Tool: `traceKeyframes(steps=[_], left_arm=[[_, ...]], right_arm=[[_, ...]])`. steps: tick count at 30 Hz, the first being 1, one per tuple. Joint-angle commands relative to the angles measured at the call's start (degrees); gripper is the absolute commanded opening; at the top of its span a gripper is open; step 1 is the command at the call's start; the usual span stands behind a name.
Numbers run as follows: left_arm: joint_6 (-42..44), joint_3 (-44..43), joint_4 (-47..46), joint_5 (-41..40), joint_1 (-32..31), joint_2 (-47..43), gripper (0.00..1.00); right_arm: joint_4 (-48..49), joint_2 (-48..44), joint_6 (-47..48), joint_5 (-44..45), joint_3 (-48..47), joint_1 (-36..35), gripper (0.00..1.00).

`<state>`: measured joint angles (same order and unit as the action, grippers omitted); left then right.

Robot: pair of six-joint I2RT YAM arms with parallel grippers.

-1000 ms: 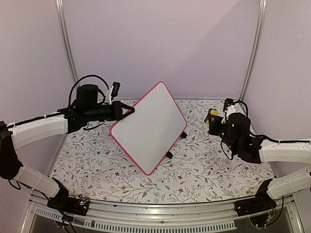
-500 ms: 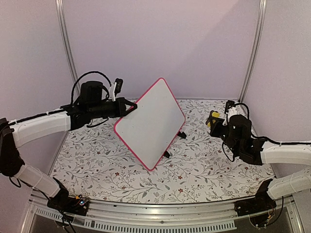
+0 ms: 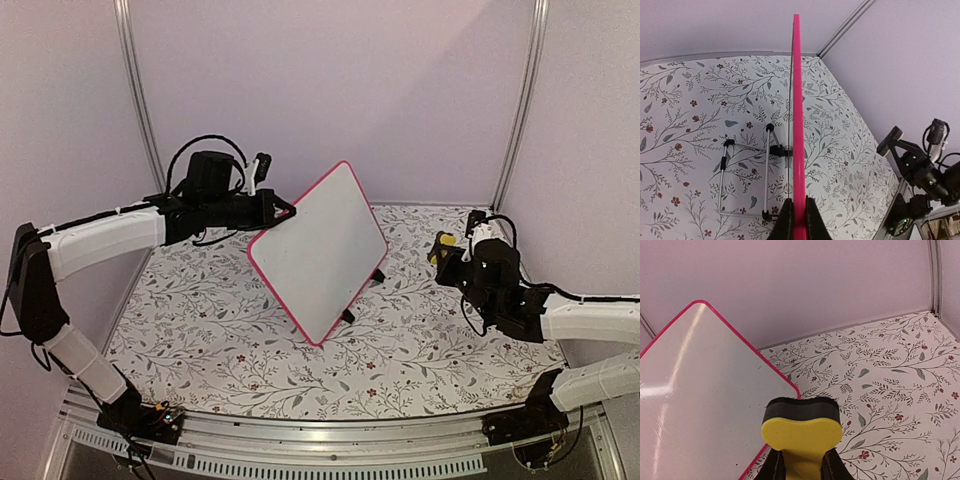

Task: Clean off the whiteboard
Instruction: Place the whiteboard on the whiteboard stand, then place the whiteboard eraser at the center of the board.

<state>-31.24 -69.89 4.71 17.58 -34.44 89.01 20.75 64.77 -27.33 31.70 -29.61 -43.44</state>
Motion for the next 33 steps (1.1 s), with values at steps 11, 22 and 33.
traceKeyframes(steps=[11, 22, 33], left_arm=[[2.1, -5.3, -0.4, 2.1, 0.7, 1.9, 0.34], [1.1, -2.8, -0.6, -0.3, 3.2, -2.2, 0.71], [1.0, 5.9, -0.8, -4.7, 5.7, -11.5, 0.79]], right_arm=[[-8.7, 7.7, -8.6, 0.9, -0.8, 1.0, 0.06], [-10.5, 19.3, -16.4, -6.5, -3.2, 5.9, 0.08], [-9.9, 30.1, -16.2, -13.4, -7.3, 10.0, 0.35]])
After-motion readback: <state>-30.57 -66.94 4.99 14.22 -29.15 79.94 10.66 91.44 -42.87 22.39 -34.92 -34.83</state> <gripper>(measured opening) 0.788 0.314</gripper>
